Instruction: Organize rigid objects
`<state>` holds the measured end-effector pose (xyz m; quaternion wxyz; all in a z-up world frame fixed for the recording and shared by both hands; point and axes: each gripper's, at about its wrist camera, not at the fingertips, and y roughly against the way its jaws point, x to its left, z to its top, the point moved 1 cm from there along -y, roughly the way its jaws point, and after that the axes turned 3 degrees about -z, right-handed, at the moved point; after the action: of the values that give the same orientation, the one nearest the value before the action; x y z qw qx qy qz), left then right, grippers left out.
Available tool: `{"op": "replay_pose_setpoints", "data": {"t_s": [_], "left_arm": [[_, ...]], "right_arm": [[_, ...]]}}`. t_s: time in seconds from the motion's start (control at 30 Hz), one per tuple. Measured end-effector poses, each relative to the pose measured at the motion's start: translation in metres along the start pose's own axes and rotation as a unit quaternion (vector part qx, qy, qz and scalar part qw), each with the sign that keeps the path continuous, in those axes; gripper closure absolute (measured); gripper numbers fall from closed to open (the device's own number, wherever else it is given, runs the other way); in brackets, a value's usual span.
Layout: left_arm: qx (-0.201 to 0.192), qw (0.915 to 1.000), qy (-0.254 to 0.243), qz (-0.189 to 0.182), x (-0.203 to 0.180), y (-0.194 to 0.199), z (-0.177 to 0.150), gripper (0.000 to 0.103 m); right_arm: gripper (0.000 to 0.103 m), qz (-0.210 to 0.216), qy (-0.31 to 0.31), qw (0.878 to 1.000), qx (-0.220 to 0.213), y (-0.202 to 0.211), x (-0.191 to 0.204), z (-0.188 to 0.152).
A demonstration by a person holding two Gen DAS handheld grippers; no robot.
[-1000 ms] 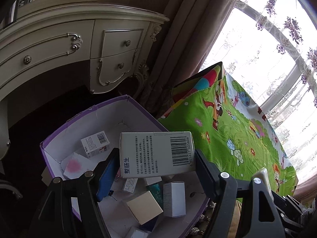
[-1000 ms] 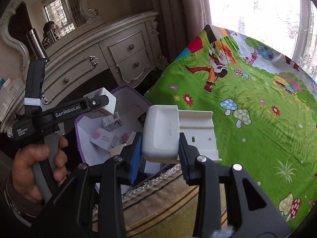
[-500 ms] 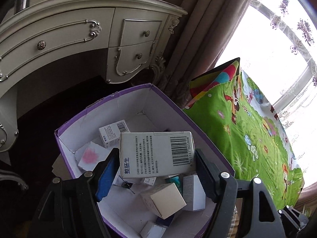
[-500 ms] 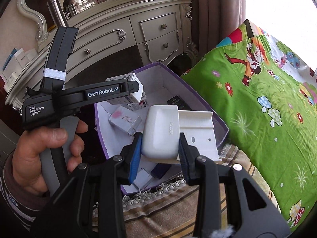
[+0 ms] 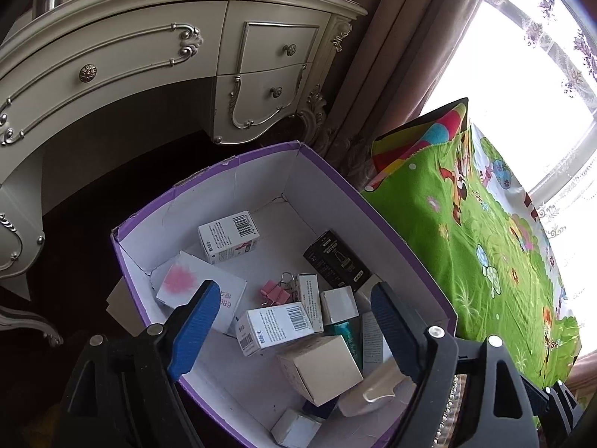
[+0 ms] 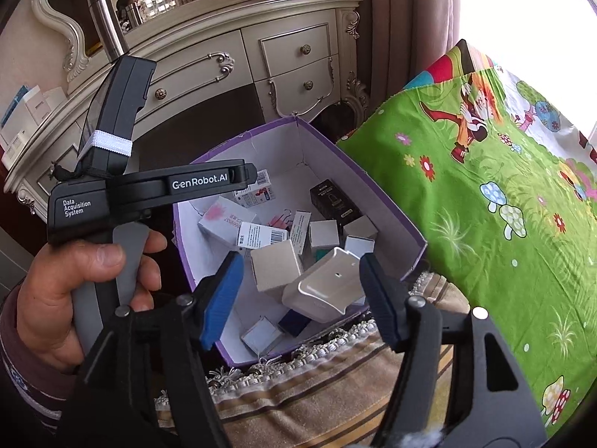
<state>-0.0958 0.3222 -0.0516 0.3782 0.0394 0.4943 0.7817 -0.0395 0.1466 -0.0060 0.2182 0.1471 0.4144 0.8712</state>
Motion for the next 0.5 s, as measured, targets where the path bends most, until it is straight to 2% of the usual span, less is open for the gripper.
{"op": "replay_pose_setpoints", "data": {"t_s": [0.3, 0.5], "left_arm": [[0.013, 0.9972, -0.056, -0.048, -0.050, 0.011, -0.016, 0.019], [0.022, 0.9945, -0.082, -0.061, -0.073, 0.013, -0.030, 0.019]], "right_arm": [[0.029, -0.061, -0.067, 0.996, -0.011, 0.026, -0.047, -0.018], [0.027, -0.086, -0.106, 0.990, -0.015, 0.044, -0.073, -0.037]]}}
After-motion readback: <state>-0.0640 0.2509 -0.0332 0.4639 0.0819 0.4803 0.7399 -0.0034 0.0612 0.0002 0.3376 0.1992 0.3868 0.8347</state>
